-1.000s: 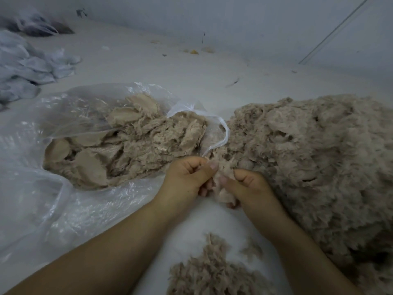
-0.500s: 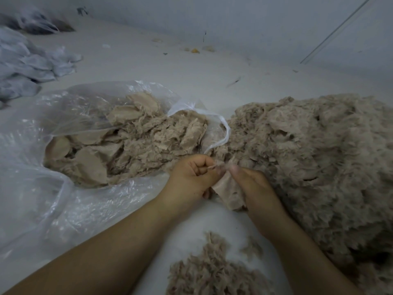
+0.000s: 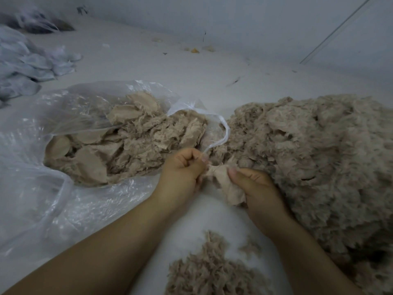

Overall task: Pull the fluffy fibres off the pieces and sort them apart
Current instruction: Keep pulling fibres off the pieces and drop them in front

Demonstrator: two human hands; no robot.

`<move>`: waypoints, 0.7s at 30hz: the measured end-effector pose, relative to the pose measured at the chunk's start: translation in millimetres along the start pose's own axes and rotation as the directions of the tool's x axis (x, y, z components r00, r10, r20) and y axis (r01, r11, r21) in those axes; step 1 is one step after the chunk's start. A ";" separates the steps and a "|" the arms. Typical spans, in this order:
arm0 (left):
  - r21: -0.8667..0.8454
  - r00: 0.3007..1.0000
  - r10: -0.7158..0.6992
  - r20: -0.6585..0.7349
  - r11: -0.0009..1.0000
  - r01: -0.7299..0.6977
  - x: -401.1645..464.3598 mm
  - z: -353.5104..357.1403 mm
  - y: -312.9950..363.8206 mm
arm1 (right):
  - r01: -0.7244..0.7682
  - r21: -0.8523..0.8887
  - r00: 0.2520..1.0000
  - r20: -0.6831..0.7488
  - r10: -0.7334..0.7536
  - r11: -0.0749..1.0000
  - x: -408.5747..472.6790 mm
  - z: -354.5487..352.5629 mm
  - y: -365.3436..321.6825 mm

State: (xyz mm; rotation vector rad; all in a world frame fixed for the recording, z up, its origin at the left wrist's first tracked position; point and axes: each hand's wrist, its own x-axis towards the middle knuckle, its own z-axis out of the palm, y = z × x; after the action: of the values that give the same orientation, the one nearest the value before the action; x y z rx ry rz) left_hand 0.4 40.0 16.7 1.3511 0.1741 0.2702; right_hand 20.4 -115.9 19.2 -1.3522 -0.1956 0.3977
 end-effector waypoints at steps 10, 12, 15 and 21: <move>0.113 0.989 -0.049 0.143 0.993 0.033 -6.7 2.6 3.8 | 0.044 -0.094 0.999 -0.008 -0.045 0.995 0.7 -0.1 2.4; 0.051 0.995 -0.034 0.097 0.998 0.029 -7.1 0.7 3.5 | 0.054 -0.126 0.998 -0.008 -0.056 0.991 1.2 0.9 3.1; -0.021 0.994 -0.031 0.107 0.999 0.034 -7.6 -0.3 3.5 | 0.065 -0.118 0.998 0.008 -0.065 0.991 1.9 -0.4 6.0; -0.092 0.993 -0.060 0.102 0.993 0.069 -6.8 -1.2 3.6 | 0.064 -0.026 0.998 -0.024 -0.064 0.998 0.3 1.6 4.7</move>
State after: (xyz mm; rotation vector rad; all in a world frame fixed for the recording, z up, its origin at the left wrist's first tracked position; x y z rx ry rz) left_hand -6.7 39.8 19.7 1.2583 0.1201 0.1550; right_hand 19.4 -113.6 15.0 -1.3720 -0.2238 0.3258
